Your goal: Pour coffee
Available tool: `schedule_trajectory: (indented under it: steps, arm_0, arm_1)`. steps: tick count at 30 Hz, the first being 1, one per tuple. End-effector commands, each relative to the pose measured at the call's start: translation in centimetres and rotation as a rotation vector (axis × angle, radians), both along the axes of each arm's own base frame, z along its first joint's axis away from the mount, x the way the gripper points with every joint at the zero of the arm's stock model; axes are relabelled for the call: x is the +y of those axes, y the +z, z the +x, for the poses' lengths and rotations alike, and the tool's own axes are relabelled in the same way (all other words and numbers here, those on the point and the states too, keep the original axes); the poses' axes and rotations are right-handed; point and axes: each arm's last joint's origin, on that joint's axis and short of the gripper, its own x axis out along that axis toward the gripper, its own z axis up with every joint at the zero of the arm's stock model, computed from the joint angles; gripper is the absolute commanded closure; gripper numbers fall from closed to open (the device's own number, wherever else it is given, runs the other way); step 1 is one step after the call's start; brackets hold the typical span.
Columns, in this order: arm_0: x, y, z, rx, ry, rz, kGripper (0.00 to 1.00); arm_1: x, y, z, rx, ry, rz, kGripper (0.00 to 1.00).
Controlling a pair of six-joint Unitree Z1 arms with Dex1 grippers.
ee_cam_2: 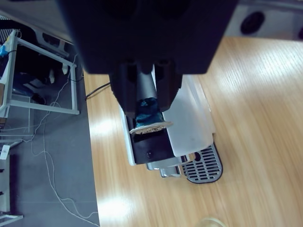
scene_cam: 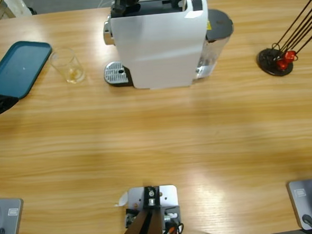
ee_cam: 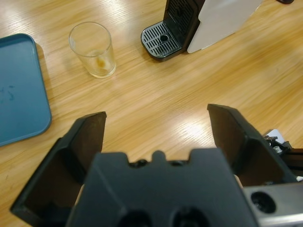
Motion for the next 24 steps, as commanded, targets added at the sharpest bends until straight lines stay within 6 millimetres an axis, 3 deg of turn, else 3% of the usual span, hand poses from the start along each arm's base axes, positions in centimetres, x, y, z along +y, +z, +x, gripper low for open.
schedule_trajectory:
  steps: [1, 18, 24]
  arm_0:
    - [0.0, -1.0, -0.3, 0.012, -0.028, 0.021, 0.078]
    - [-0.1, -1.0, -0.3, 0.014, -0.030, 0.023, 0.078]
    - [-0.1, -1.0, -0.3, 0.013, -0.029, 0.022, 0.078]
  arm_1:
    - [1.5, -2.9, 1.9, 0.029, -0.007, -0.054, 1.000]
    - [1.3, -3.4, 3.0, 0.052, -0.012, -0.049, 1.000]
    - [1.5, -4.8, 3.3, 0.078, -0.012, -0.068, 1.000]
